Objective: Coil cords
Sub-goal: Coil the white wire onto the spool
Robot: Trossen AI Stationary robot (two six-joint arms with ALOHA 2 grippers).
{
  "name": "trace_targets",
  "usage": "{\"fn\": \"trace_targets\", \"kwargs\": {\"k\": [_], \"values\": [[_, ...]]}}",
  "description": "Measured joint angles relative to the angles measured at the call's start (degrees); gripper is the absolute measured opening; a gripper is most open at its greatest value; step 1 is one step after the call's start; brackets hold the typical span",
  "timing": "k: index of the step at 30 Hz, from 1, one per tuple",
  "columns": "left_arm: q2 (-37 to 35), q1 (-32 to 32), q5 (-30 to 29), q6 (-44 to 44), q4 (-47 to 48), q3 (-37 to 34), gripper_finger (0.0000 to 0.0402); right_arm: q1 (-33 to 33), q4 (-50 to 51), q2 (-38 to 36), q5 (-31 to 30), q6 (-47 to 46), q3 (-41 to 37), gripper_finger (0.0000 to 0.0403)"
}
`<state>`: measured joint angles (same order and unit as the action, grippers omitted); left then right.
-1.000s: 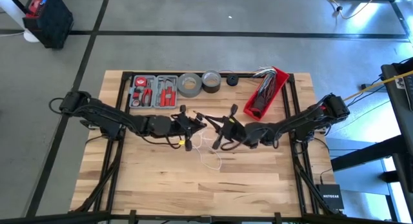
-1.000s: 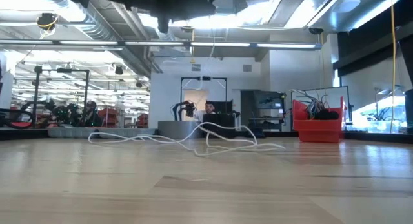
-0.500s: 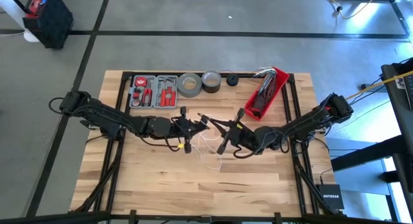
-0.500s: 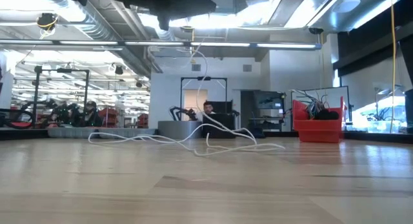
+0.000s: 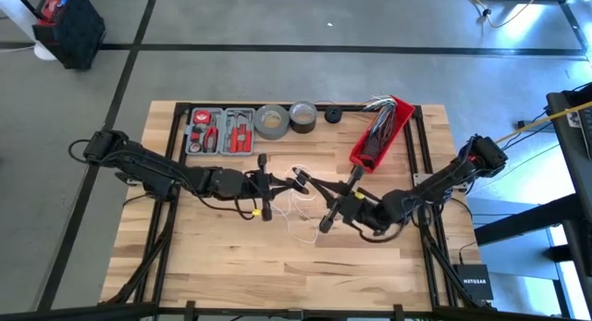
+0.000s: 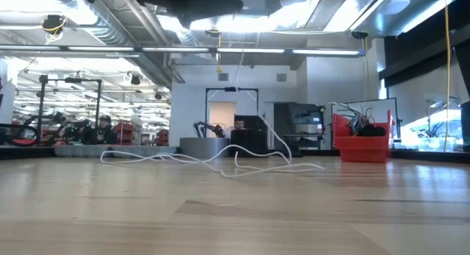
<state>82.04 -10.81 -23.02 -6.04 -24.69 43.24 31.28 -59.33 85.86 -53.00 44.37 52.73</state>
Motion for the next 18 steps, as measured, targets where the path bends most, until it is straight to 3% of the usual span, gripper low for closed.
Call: {"fn": "trace_targets", "kwargs": {"k": [7,11,18], "values": [[0.1,0.0,-0.3,-1.5,1.8,0.0,0.0002,1.8,-2.6,-0.1,-0.5,3.8,0.1,0.0005],[-0.4,0.0,-1.3,-2.5,2.5,-0.2,0.0001,0.8,1.0,-0.2,-0.7,3.7,0.2,0.0005],[-6.5,-2.2,-11.8,-3.0,8.0,-0.4,0.0001,-2.2,12.0,-0.3,4.6,1.9,0.6,0.0005]]}}
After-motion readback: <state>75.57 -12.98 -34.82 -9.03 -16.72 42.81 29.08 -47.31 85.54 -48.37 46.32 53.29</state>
